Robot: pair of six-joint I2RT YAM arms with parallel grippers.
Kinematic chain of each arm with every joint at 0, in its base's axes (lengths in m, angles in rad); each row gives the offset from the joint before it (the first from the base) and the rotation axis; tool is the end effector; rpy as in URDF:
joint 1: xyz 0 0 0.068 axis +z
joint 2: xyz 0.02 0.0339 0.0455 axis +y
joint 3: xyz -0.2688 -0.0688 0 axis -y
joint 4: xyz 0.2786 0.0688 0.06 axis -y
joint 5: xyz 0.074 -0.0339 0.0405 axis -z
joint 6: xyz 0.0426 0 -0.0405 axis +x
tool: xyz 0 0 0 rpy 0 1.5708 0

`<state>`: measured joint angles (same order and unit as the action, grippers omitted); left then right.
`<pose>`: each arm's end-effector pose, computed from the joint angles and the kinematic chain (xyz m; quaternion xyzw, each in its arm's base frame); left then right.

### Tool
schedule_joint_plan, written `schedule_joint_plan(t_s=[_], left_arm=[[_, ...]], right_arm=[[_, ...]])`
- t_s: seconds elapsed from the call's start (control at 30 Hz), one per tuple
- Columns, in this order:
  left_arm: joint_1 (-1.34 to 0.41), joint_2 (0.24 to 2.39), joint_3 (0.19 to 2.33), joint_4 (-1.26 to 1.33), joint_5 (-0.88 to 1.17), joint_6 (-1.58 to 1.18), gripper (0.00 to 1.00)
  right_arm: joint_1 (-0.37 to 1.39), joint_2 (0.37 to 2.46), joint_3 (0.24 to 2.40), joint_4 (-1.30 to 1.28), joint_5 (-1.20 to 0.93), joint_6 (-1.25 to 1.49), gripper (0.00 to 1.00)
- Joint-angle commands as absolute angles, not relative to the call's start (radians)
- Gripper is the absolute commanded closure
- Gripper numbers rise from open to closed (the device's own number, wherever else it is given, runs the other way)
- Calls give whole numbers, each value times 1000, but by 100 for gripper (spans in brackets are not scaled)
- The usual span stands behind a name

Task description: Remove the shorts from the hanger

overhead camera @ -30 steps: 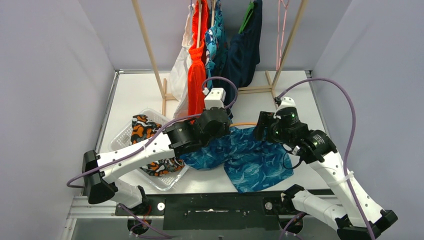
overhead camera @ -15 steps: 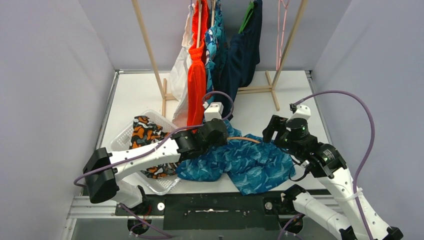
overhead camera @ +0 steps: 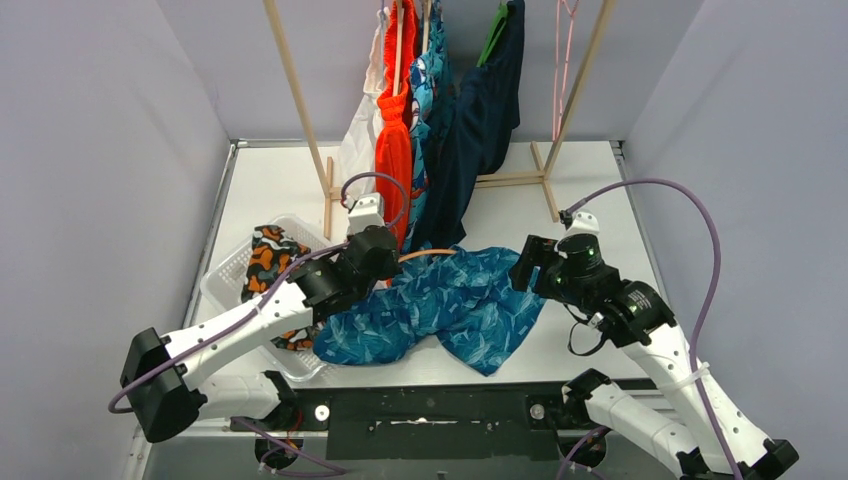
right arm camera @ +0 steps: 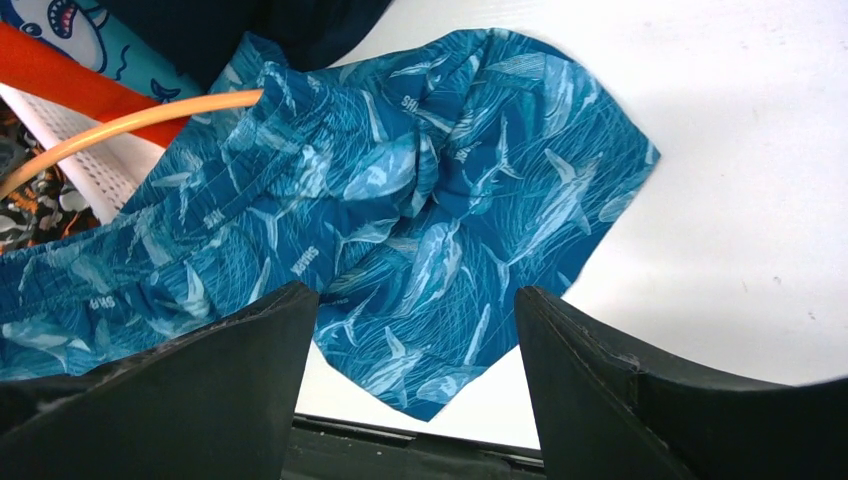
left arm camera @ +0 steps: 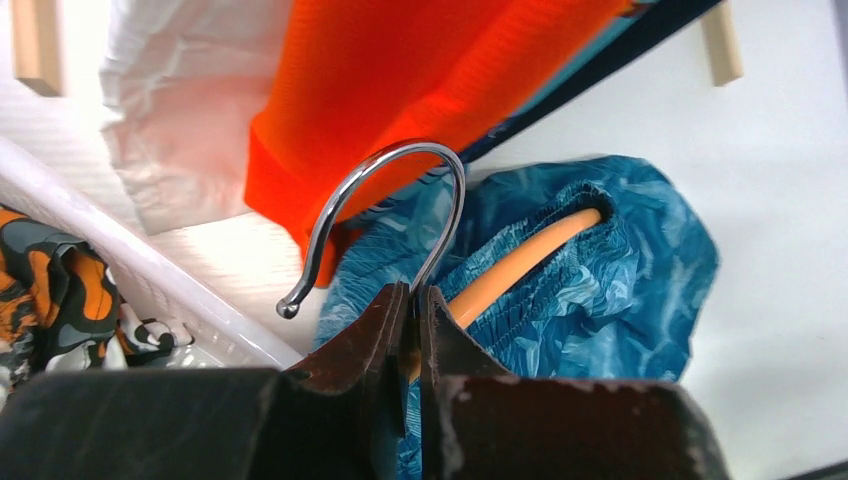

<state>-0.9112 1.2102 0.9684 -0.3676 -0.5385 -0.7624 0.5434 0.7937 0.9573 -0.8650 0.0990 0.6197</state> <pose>0.2015 -0.2242 0.2933 -0.0591 0.8615 -0.1730 0.4737 0.1610 0.0923 0.3346 0.0554 0.9044 0.1936 0.3761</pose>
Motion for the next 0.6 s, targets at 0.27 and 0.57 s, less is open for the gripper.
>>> schedule_joint_plan(t_s=[0.27,0.57], left_arm=[[-967,1192,1089,-188,-328,-588,100],[-1071,1261,1275,-259,-406,-550,100]], right_arm=[[546,818,929,-770,34,648,23],[545,864,1002,-747,114,720,26]])
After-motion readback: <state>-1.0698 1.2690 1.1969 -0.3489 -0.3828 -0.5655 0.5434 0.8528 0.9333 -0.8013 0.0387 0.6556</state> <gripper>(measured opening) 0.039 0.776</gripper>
